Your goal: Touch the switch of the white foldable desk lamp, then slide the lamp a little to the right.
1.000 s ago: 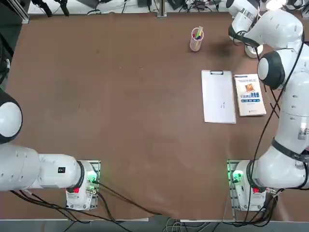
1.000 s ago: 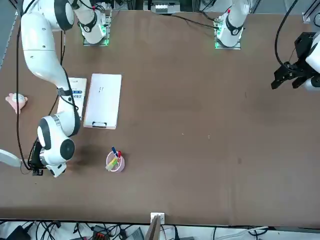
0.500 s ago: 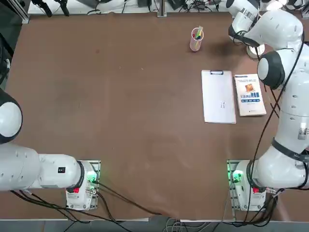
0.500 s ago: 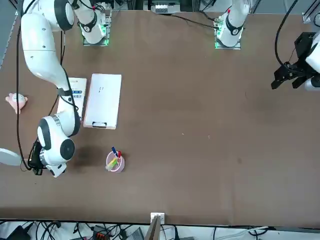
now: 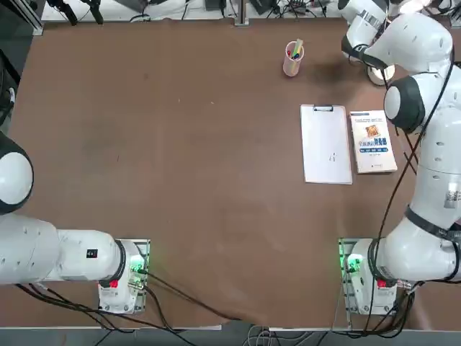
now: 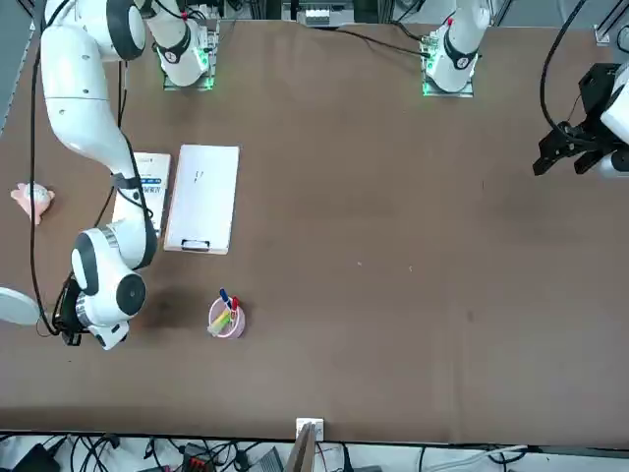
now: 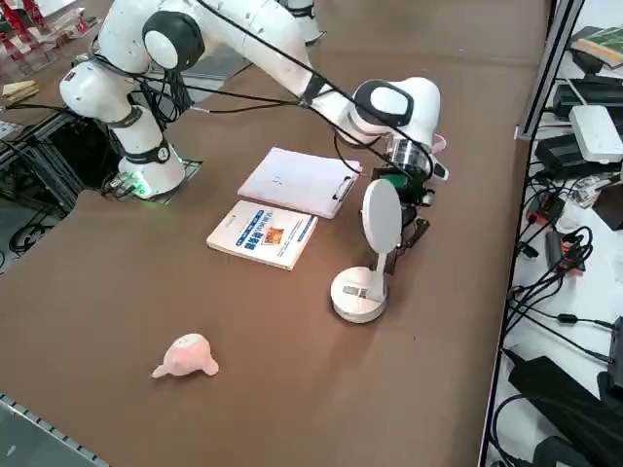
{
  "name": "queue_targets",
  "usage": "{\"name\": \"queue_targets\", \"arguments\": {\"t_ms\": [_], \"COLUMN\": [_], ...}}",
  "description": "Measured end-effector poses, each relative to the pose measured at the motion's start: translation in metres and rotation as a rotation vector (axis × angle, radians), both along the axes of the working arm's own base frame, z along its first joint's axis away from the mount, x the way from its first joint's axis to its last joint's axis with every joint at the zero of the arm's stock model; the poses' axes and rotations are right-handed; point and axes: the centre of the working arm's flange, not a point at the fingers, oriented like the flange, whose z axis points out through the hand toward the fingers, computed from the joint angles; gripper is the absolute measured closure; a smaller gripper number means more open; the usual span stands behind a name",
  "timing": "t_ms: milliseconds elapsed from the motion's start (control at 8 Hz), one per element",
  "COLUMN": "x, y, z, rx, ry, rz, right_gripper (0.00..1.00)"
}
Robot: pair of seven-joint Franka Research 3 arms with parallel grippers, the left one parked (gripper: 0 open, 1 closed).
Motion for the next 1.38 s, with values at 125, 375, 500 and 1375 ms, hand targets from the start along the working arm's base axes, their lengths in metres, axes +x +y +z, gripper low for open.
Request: {"name": "queue_targets", "arguments": {"t_ms": [125,375,500,1375], "x": [0.002,0.000,-0.004,-0.012], "y": [0.002,0.002,0.000,-0.021], "z": [0.005,0.008,0.007,0.031], "rx": [-0.002,0.026,0.048,0.046], "ry": [-0.007,-0.002,0.009,-0.049], "rz": [-0.004,-0.055,-0.095,-0.340], "right_gripper": [0.85,0.85,0.85,0.85]}}
